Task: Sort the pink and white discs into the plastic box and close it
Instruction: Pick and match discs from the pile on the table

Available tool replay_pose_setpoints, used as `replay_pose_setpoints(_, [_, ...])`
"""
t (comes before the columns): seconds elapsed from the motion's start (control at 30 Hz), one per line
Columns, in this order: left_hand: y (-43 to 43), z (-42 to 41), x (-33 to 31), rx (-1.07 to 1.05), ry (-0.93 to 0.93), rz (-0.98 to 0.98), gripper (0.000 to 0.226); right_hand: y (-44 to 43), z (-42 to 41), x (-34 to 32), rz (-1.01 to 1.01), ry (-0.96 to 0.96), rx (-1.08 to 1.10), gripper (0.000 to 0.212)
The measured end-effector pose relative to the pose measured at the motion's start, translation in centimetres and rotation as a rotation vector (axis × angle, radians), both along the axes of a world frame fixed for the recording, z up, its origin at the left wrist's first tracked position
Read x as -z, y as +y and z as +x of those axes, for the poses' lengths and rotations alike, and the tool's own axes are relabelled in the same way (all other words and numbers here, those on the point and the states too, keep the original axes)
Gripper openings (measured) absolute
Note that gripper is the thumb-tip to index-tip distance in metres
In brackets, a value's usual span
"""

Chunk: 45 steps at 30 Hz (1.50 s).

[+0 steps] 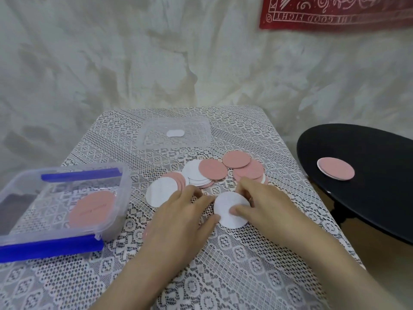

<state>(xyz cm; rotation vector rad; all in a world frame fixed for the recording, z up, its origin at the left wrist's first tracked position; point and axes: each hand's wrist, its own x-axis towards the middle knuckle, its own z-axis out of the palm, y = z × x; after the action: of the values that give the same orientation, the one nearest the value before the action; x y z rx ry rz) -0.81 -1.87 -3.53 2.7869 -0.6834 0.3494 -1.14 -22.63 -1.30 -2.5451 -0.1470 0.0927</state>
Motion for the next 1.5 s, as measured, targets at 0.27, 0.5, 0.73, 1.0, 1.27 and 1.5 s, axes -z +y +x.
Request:
replay_pose_setpoints(0.27, [1.5, -2.5, -1.1, 0.020, 0.092, -0.276, 0.028, 1.5, -1.5, -0.3, 0.301, 0.055, -0.169, 0.022])
replay_pose_setpoints(0.5, [4.5, -4.9, -1.7, -0.042, 0.307, -0.470, 0.025, 4.0, -2.4, -0.4, 0.311, 0.068, -0.177, 0.022])
replay_pose_setpoints(0.73, [8.3, -6.0, -1.7, -0.050, 0.387, -0.321, 0.017, 6.2, -1.7, -0.2, 0.110, -0.054, -0.141, 0.019])
replay_pose_setpoints(1.0, [9.1, -6.1, -1.8, 0.012, 0.424, -0.339, 0.020, 8.9, -0.5, 0.0, -0.108, -0.078, -0.275, 0.041])
replay_pose_setpoints(1.27, [9.2, -5.8, -2.0, -0.001, 0.411, -0.336, 0.028, 9.2, 0.3, -0.2, 0.047, 0.048, -0.234, 0.022])
replay_pose_setpoints(1.5, [8.3, -5.5, -1.8, -0.042, 0.372, -0.363, 0.019, 6.0, 0.1, -0.2, 0.049, -0.020, -0.044, 0.011])
